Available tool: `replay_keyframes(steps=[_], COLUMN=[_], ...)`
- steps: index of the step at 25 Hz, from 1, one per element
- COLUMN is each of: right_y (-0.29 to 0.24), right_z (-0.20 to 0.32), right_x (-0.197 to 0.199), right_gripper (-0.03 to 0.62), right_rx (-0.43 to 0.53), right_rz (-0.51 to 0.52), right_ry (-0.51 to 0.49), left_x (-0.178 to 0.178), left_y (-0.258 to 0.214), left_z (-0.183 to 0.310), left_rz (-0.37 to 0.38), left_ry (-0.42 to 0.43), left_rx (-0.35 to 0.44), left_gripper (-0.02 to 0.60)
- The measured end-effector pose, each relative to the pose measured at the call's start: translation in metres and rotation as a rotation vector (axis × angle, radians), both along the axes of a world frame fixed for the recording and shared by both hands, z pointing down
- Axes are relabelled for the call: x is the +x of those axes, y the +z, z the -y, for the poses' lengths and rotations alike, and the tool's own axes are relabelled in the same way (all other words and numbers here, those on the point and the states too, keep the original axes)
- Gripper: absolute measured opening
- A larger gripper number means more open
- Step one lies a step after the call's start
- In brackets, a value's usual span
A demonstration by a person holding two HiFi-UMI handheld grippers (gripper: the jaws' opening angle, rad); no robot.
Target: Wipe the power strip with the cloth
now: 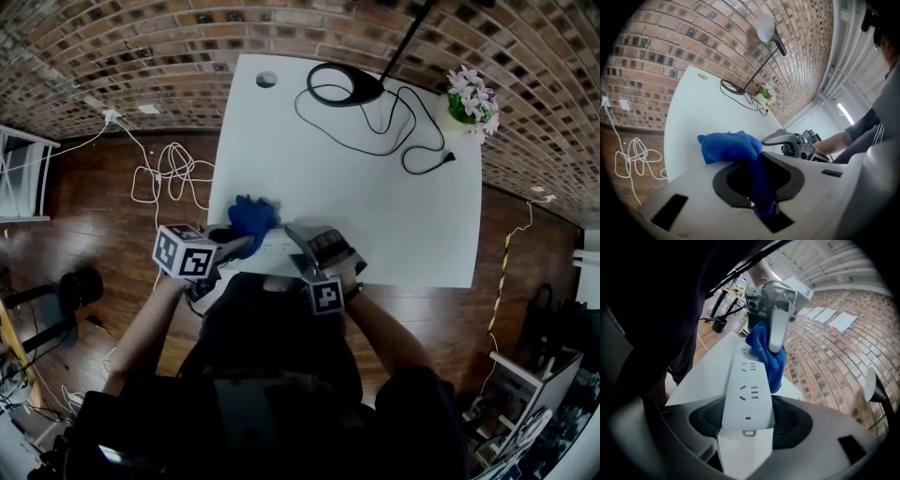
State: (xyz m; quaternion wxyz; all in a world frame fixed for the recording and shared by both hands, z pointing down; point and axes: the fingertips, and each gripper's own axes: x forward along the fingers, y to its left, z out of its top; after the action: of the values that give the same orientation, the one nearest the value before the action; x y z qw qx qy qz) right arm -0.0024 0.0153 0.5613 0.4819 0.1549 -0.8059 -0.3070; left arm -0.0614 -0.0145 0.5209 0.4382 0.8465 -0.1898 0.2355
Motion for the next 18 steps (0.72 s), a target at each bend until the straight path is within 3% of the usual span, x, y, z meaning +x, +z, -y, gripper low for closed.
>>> replay_keyframes(steps=[2, 4, 7, 9, 11, 14, 18], right_y=[0.001, 0.001, -0.001, -0.001, 0.0, 0.001, 0.003], right_z=[-0.002, 0.0, 0.002, 0.002, 0.001, 0.0, -0.002], right_x=[0.0, -0.001, 0.0, 0.0, -0.001, -0.001, 0.0], right_gripper=[0.265, 0.264, 0.264, 0.264, 0.264, 0.264, 0.262], right_rx=[0.014, 0.02, 0.03, 0.038, 0.043, 0.044, 0.049], right_rz=[0.004, 0.013, 0.015, 0.01, 0.007, 0.004, -0.007], right_ry=[-0.02, -0.026, -0.031, -0.038, -0.047, -0.051, -0.059], left_x=[-0.014, -0.031, -0.036, -0.03, -0.02, -0.003, 0.001], left_y=[-0.013, -0.021, -0.007, 0.003, 0.009, 0.012, 0.013], left_z=[0.02, 0.034, 0.018, 0.007, 0.0, -0.006, -0.014], left_rz=[-0.049, -0.012, 0.161, 0.235, 0.255, 0.236, 0.248], left_ry=[-0.077, -0.058, 0.224, 0.391, 0.509, 0.63, 0.756], left_rx=[0.011, 0.082, 0.216, 0.304, 0.366, 0.397, 0.355], left_gripper=[0.058, 0.058, 0.058, 0.061, 0.064, 0.074, 0.097])
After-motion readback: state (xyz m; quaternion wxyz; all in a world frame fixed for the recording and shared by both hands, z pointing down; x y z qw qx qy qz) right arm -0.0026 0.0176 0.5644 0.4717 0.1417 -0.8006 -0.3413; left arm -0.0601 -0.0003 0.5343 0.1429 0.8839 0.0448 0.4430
